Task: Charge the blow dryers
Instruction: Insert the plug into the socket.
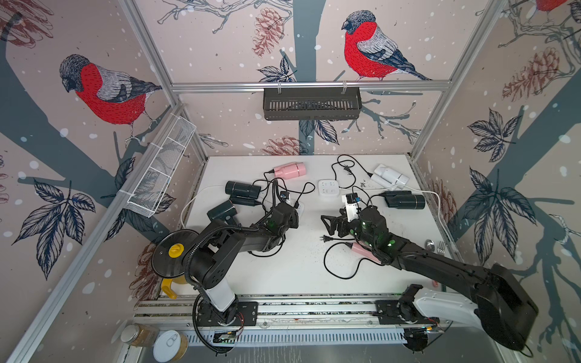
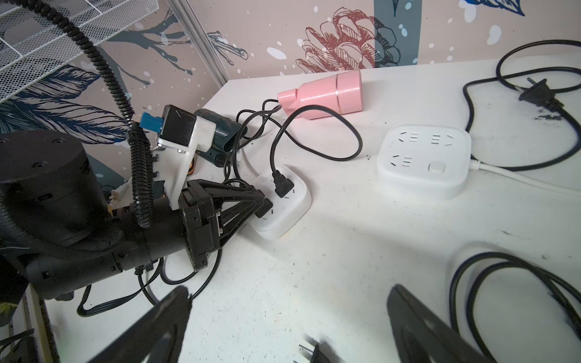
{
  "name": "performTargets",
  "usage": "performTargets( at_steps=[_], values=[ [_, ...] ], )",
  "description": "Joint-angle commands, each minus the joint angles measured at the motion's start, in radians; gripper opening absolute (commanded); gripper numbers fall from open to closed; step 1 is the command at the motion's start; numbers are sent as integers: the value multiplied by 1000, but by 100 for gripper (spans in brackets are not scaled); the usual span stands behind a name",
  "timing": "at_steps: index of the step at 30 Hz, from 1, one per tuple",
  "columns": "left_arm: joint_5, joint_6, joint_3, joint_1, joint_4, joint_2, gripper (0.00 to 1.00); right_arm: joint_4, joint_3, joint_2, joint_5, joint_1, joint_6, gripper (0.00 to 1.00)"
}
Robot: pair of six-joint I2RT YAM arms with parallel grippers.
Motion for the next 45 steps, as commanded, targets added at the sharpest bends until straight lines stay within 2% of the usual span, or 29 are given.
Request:
performTargets(
  at_steps=[1,10,17,27,36,41,45],
  values=[
    [5,-42,-17,3,-194,11,2,21,-7,-9,35,-1,15,98],
    [13,-32,-7,15,-197,12,1,0,-14,-34,85,-33,67,99],
    [-34,-27,0,18,-222,14,1,-94,14,-58,117,-89,72,100],
    [-5,-16,22,116,-246,-7,2,-193,37,-76,213,-113,49,100],
    [148,-45,53,122,-233,-53,12,-256,51,-115,215,-157,30,99],
    [239,-81,9,115,-206,-156,21,-295,62,-161,153,-229,9,93],
    [287,-95,-21,103,-223,-259,30,-305,65,-193,118,-288,-1,92]
  ],
)
